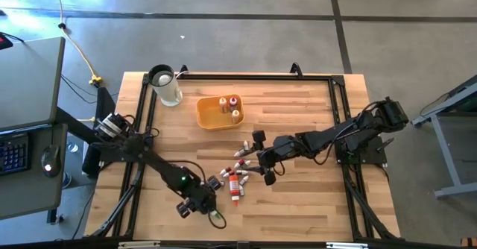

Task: Pick & Place food coloring
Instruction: Put the large green food coloring bottle into the yellow bin

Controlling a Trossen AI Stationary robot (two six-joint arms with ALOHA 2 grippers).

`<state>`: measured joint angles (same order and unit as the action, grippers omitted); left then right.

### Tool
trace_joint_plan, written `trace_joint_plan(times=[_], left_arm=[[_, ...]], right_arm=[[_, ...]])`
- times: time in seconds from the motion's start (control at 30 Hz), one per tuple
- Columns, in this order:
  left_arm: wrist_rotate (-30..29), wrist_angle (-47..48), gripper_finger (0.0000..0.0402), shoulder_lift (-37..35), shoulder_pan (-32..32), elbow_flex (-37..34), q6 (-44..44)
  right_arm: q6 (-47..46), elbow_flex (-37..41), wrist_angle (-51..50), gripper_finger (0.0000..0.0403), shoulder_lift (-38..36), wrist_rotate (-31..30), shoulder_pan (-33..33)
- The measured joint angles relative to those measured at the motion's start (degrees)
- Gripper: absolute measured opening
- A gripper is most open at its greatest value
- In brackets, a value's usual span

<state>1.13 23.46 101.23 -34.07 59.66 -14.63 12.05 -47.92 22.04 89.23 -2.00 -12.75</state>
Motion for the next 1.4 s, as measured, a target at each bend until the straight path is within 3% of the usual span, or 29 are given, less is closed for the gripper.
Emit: trace_joint_plan(times=[0.23,0.43,0.53,0.7,0.8,1.07,1.23,1.4], left_arm=[[-0.2,-1.4,0.0122,0.0,2.4,0.1,4.5],[-2.6,0.0,0.0115,-0.1,3.0,2.7,6.2],[-8.7,4.7,0.0116,-0.5,2.9,6.3,5.9],[-25.1,18.0,0.0117,-0.5,2.9,13.7,8.8],[-34.0,22.7,0.0117,-0.5,3.0,16.4,11.4],[-50.3,25.8,0.0117,-0.5,3.0,17.8,22.5],[-54.6,26.8,0.0117,-0.5,3.0,17.8,30.8],[-55.5,27.7,0.0117,-0.5,2.9,17.8,35.2]], right_arm=[[0.0,0.0,0.0,0.0213,0.0,0.0,0.0],[0.0,0.0,-0.1,0.0213,0.0,0.0,0.0],[0.0,0.0,-0.1,0.0213,0.0,-0.5,0.0],[1.8,0.0,-0.3,0.0213,0.0,-6.3,0.0],[1.9,0.0,-0.3,0.0213,0.0,-6.7,0.0],[2.0,0.0,-1.6,0.0213,0.0,-9.1,0.0],[2.0,0.0,-2.6,0.0213,-0.1,-16.2,0.0],[2.6,0.0,-2.5,0.0213,-0.1,-16.1,0.0]])
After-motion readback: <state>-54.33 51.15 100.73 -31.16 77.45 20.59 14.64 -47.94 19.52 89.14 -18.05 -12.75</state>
